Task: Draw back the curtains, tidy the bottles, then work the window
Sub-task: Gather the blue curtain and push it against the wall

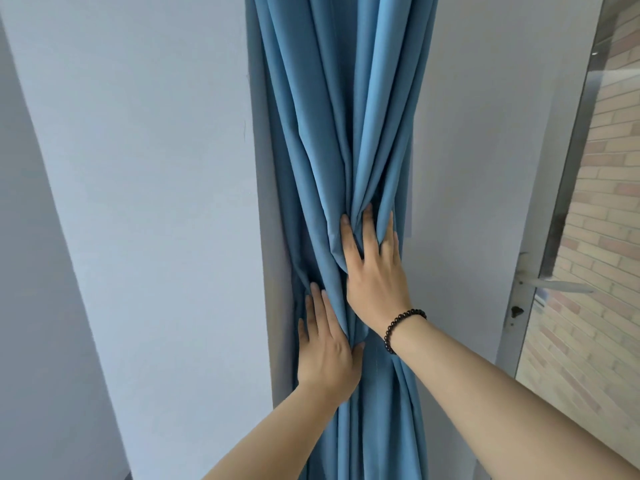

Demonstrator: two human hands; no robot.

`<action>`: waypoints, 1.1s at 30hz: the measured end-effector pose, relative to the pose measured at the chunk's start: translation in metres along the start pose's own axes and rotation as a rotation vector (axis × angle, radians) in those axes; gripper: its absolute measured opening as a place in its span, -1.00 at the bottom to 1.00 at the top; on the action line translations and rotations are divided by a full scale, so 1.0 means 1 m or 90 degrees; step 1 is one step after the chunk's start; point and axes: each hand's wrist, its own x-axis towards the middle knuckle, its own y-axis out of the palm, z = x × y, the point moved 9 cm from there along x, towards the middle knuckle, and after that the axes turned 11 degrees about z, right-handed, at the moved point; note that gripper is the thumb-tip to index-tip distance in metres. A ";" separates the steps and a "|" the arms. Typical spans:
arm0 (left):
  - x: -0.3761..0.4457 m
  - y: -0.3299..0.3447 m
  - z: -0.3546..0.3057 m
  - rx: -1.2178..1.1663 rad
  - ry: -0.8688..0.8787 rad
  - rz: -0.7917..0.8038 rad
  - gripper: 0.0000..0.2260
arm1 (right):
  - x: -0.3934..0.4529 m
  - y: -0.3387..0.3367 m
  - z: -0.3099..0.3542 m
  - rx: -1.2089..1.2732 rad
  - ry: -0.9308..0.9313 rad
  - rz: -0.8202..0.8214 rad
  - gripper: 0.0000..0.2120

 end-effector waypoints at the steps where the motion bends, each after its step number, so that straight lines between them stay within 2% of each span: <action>1: -0.009 -0.002 0.001 -0.012 0.009 -0.027 0.04 | -0.007 -0.003 0.003 0.000 -0.002 0.002 -0.42; 4: -0.036 -0.003 0.002 -0.036 0.025 -0.036 0.02 | -0.029 -0.014 0.009 -0.013 0.005 0.001 -0.37; 14: -0.111 -0.022 -0.002 -0.024 0.020 0.090 -0.15 | -0.092 -0.054 0.027 -0.042 0.067 0.066 -0.18; 24: -0.187 -0.045 -0.009 0.021 -0.030 0.119 -0.26 | -0.140 -0.102 0.040 -0.054 0.019 0.069 -0.29; 33: -0.272 -0.093 -0.022 0.087 -0.112 0.112 -0.20 | -0.195 -0.153 0.068 0.029 0.002 0.074 -0.31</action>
